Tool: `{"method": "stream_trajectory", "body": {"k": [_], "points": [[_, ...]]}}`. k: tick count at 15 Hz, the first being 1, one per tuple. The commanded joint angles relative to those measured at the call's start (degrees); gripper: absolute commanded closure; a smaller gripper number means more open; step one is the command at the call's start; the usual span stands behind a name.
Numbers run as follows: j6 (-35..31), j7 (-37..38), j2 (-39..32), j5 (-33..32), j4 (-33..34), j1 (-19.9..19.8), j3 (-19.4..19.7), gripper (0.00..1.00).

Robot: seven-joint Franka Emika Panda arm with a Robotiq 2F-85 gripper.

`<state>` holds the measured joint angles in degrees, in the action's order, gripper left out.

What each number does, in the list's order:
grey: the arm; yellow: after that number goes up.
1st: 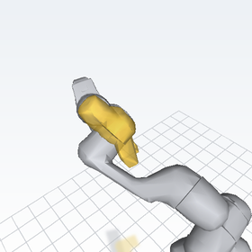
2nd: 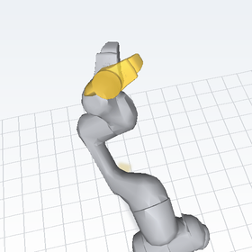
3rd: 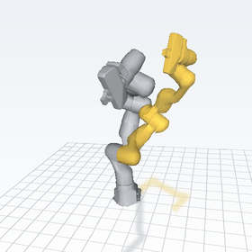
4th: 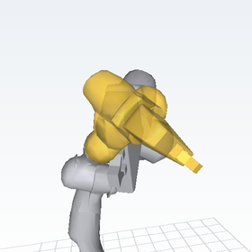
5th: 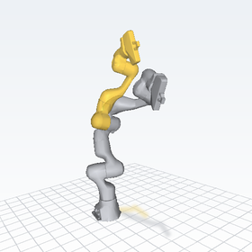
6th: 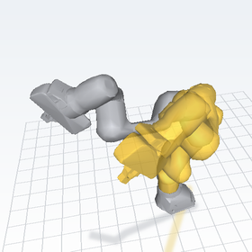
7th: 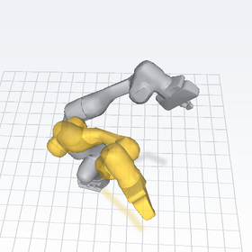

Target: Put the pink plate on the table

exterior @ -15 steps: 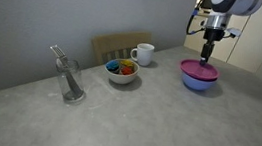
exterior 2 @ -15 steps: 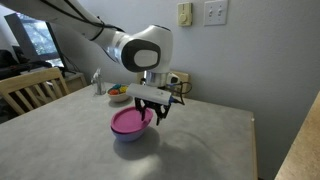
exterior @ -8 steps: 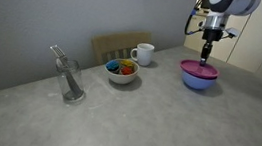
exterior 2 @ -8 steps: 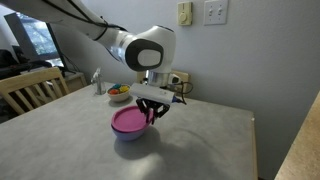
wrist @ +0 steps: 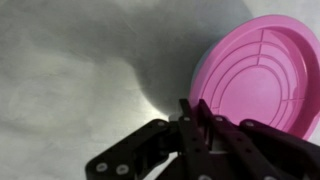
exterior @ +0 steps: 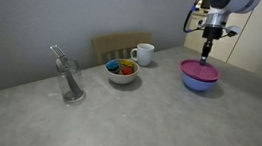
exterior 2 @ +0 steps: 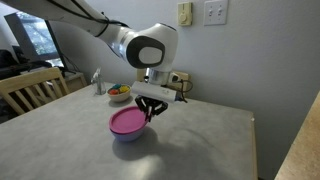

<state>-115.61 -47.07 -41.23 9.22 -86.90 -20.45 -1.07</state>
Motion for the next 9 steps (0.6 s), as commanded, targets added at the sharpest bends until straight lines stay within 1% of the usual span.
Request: {"method": "stream_trajectory", "body": {"k": [1,5,9], "points": [[1.65,-3.54,0.70,1.62,0.53,-1.13,-1.01,0.97],[0.52,-4.94,3.59,1.07,-1.37,-0.44,-0.70,0.97],[1.37,-6.33,5.24,1.21,-1.14,-0.09,-0.80,0.97]]}}
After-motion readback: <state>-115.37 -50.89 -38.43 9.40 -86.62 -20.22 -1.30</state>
